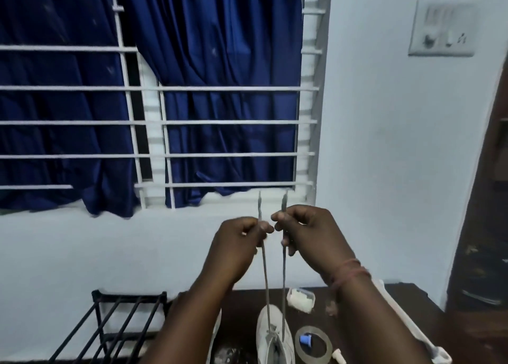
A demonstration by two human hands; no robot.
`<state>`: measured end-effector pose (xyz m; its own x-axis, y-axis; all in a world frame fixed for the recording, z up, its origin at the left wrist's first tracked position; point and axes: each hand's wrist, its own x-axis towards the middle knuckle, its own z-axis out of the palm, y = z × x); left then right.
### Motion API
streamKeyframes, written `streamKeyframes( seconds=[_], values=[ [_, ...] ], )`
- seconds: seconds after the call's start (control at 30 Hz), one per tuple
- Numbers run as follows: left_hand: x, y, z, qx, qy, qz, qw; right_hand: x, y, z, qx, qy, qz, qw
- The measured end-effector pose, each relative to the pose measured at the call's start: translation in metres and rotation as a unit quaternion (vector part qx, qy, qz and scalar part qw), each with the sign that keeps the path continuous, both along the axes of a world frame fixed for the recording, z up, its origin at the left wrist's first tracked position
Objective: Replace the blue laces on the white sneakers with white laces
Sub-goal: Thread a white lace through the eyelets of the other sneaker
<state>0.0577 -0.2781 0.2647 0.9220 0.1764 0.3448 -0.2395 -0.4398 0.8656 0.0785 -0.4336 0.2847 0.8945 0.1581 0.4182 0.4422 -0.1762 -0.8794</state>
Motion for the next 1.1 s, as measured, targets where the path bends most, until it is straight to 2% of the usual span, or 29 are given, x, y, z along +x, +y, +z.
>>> streamKeyframes(
  seconds=[0.13,0.23,0.43,0.63,1.1],
  values=[
    [0.004,-0.010,0.011,-0.090,-0.038,0.021,0.995,0.011,0.016,0.006,0.076,0.011,-0.017,0.997],
    [0.011,-0.013,0.019,-0.115,-0.036,0.042,0.992,0.020,0.025,0.004,0.090,-0.006,-0.056,0.994],
    [0.028,-0.018,0.029,-0.077,-0.055,0.076,0.993,0.028,0.029,0.000,0.021,-0.070,-0.133,0.988],
    [0.037,-0.020,0.033,-0.002,-0.073,0.093,0.993,0.036,0.032,0.005,-0.073,-0.122,-0.198,0.970],
    [0.050,-0.014,0.035,-0.088,-0.051,0.040,0.994,0.042,0.036,0.021,0.063,-0.072,-0.168,0.981]
  ],
)
